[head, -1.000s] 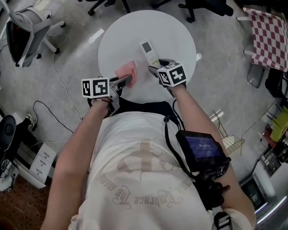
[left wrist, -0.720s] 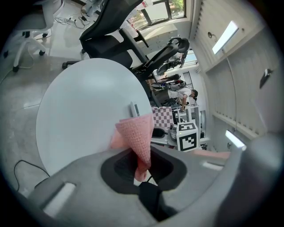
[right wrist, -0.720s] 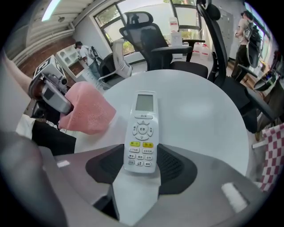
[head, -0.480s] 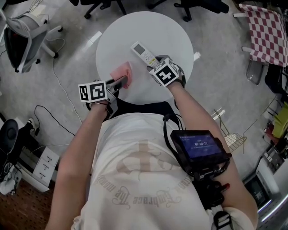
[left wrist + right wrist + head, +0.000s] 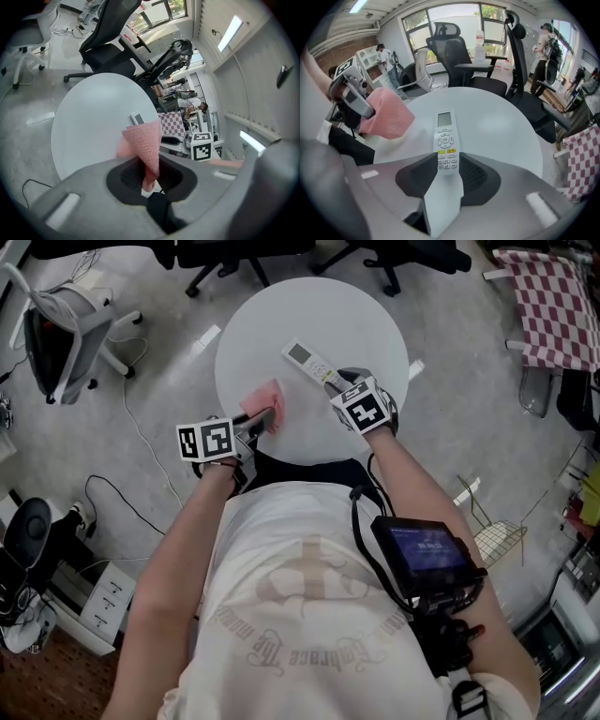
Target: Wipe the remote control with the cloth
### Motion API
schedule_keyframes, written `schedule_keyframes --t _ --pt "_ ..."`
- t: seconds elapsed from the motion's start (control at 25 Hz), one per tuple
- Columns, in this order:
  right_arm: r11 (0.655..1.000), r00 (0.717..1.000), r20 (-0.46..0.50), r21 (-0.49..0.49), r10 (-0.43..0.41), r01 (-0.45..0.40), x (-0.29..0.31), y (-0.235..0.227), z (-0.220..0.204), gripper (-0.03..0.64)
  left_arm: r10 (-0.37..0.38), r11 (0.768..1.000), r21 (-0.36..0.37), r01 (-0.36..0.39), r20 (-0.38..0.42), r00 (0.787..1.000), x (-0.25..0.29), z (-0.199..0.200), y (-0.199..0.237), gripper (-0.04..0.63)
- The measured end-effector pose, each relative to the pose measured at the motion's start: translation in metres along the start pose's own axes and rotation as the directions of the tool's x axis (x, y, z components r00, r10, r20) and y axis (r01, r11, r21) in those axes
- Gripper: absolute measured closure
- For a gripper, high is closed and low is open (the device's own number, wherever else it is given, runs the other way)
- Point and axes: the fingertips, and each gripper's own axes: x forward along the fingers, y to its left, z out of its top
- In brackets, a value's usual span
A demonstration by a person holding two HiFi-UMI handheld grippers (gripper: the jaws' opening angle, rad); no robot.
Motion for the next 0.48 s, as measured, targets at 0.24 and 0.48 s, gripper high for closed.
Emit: schedule_keyframes --t 0.24,0.48 --pt "0.984 0.992 0.108 0.173 -0.07 0.05 -0.031 -0.001 -0.005 0.59 -0.008 0.994 0.112 0.009 -0.012 1.0 -0.009 0.001 -0.01 0.56" --pt "0.963 0.96 0.252 0.266 -0.119 0.05 -0.072 0.014 0.003 0.612 -0.009 0.977 0.213 0.013 -0.023 1.0 -0.018 0.001 -0.019 0.56"
